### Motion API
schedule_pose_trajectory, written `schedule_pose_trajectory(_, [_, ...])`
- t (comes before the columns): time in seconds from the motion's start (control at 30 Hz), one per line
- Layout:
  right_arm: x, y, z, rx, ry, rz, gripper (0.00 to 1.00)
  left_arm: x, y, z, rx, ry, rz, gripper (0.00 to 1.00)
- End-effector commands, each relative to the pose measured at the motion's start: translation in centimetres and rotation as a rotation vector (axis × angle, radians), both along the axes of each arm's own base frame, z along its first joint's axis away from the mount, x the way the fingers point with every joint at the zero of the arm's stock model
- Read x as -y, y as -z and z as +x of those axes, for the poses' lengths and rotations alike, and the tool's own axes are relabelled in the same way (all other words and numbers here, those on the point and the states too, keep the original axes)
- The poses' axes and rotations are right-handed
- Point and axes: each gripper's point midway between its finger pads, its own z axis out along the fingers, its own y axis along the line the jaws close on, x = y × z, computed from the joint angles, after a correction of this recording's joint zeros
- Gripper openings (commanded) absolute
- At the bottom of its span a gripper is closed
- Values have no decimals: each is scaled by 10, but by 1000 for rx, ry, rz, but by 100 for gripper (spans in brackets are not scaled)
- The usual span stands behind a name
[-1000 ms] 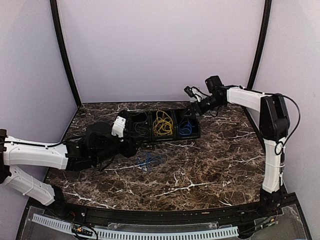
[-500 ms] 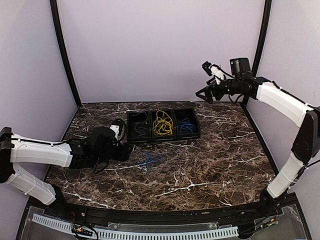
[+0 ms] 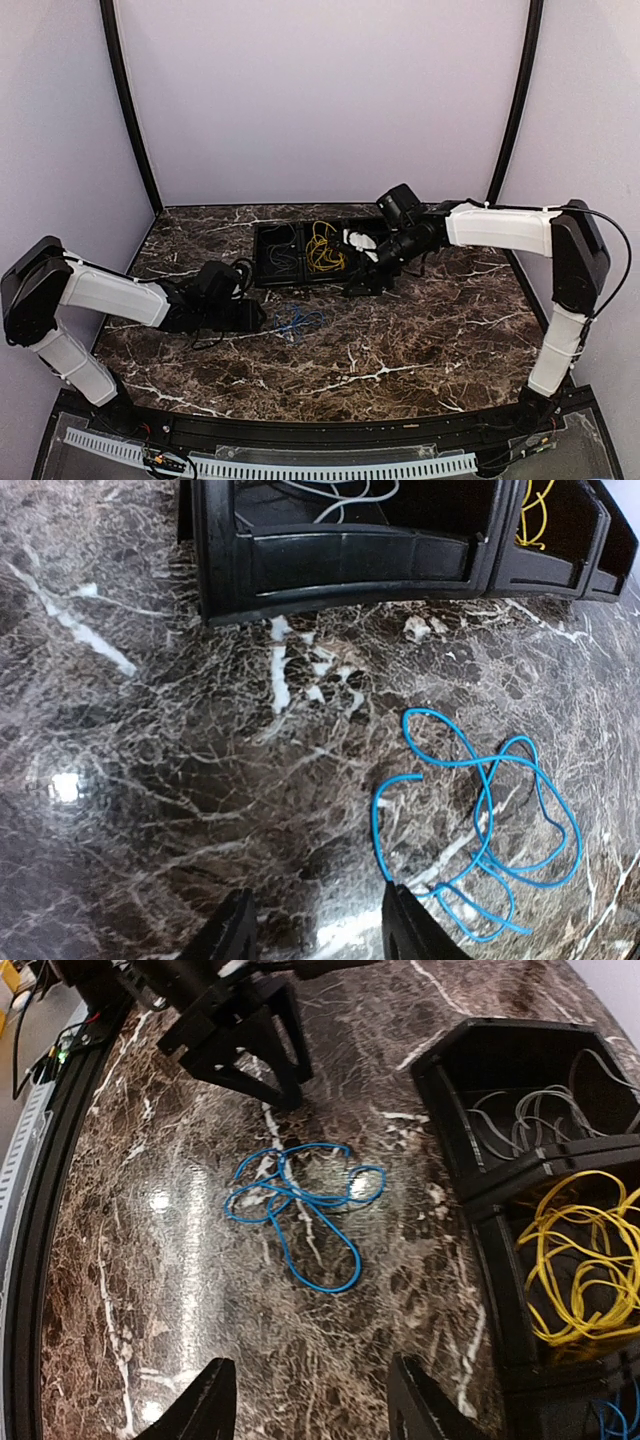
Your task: Untangle the cables
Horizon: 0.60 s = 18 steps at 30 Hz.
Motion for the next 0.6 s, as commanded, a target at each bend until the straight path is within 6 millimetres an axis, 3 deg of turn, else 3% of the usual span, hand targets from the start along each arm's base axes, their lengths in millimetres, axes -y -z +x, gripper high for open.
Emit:
schedule_pose_trajectory(0.0, [-21,31,-17,40,-85,-43,55,17,-1,16,-43,-56,-59,46])
schedule_pose_trajectory(0.13, [-46,54,-32,48,-133,-91,59,19,3,20,-56,-84,-61,49])
schedule_pose_trajectory(0.43, [-79,89,-29,47,-133,-120,59,23,11,14,-93,-74,-88,50])
schedule_pose_trajectory(0.5, [-84,92,-27,47,-129,-117,53,21,12,13,-94,-76,-86,50])
schedule_pose_trajectory(0.57, [-88,95,-24,42,-122,-119,38,20,11,13,-87,-76,-84,50])
